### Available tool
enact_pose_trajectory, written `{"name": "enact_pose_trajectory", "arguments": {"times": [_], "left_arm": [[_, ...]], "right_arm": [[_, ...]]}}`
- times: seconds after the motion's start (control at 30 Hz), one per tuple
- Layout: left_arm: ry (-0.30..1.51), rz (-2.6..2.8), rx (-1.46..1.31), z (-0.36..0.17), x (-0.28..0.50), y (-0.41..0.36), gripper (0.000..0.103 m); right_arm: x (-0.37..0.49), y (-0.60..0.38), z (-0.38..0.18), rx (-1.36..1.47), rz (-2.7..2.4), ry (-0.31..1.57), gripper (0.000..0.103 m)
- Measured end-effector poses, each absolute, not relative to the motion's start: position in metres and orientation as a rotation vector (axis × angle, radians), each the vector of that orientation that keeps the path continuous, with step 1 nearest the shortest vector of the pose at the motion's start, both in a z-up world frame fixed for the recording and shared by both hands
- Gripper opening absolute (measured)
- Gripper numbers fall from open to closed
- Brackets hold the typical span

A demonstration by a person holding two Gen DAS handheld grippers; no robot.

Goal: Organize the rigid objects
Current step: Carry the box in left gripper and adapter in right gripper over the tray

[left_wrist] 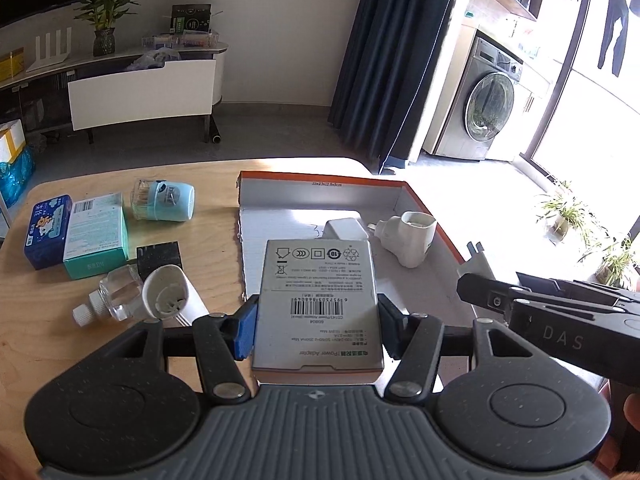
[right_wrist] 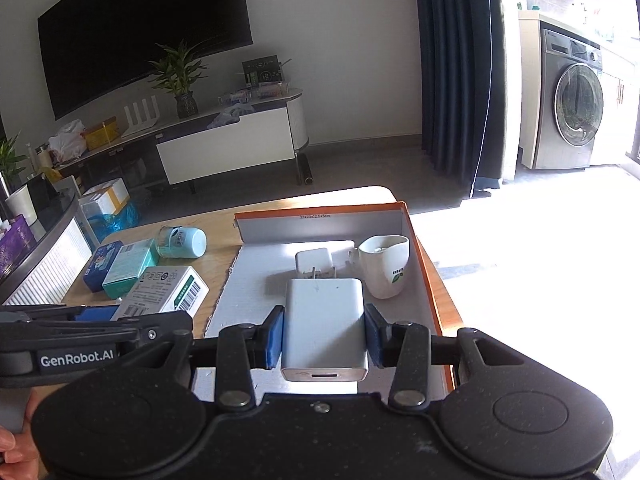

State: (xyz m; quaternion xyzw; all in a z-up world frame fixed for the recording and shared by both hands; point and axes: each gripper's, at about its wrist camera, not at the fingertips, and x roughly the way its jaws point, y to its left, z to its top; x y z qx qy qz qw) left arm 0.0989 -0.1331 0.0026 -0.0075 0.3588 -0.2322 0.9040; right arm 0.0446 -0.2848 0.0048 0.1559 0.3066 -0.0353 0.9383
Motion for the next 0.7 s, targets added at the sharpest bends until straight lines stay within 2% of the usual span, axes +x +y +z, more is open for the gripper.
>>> {"name": "enact_pose_trajectory", "arguments": {"times": [0.7], "left_arm": [[0.736,-0.481,0.011,0.006,0.112,-0.157,0.059]], "right_arm": [[0.057,-0.303,0.004,0.325,-0.089,0.603,0.050]]}}
